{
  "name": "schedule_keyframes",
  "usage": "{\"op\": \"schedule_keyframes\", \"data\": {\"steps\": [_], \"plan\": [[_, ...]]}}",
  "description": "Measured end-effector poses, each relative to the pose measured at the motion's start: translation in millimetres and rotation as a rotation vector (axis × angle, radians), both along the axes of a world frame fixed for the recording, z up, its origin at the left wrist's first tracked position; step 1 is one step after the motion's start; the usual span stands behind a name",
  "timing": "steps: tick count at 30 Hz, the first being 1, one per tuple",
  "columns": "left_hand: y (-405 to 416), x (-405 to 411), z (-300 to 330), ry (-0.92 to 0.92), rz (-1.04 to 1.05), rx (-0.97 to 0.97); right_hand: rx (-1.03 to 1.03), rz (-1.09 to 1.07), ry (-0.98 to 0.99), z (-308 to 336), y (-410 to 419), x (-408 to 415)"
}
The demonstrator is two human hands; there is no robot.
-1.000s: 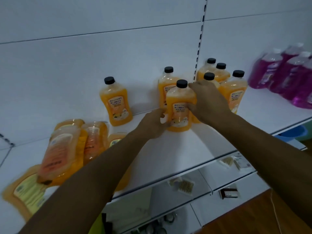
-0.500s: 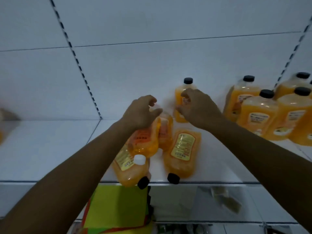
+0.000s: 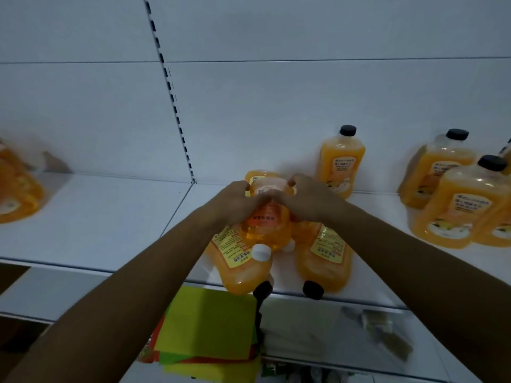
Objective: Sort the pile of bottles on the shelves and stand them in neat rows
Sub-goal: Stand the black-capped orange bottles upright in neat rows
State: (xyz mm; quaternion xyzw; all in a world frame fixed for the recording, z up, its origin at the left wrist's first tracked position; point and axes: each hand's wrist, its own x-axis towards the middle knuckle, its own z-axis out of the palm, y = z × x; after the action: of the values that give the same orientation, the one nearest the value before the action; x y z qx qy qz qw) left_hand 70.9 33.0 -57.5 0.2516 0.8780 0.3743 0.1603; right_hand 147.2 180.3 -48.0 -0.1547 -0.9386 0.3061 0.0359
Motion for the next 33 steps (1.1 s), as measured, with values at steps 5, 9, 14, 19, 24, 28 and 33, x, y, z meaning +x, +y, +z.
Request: {"op": "schedule_keyframes", "data": {"steps": [5,9,14,19,24,28,33], "plan": [[-18.7,-4.3,0.6,-0.311,0.147,0.26,-0.228,0.034,0.016,7.3,-9.4,-7.0],[-47.6,-23.8,8.2,-0.573,0.178,0.535,-0.467,0.079,0.079,20.8,-30.7,-28.5],[-110.0,-47.6,18.6,-0.748,0.26,0.75,-0.416,0.298,0.201,44.4,-67.5,-53.0],[-167.2,-57.1,10.1,-0.795,0.361,0.856,0.047,0.694,0.318,41.8,-124.4,-76.4],[-210.9,-58.6,-0.3,-0.79,0.457,0.782,0.149,0.816,0.4,36.4,-176.4,-111.2],[-251.5,-57.7,-6.1,-0.484,0.677,0.723,0.028,0.814,0.391,38.0,-202.5,-147.5],[-292.6,-55.9,-24.2,0.189,0.625,0.198,-0.076,0.853,0.384,35.6,-251.5,-183.4]]}}
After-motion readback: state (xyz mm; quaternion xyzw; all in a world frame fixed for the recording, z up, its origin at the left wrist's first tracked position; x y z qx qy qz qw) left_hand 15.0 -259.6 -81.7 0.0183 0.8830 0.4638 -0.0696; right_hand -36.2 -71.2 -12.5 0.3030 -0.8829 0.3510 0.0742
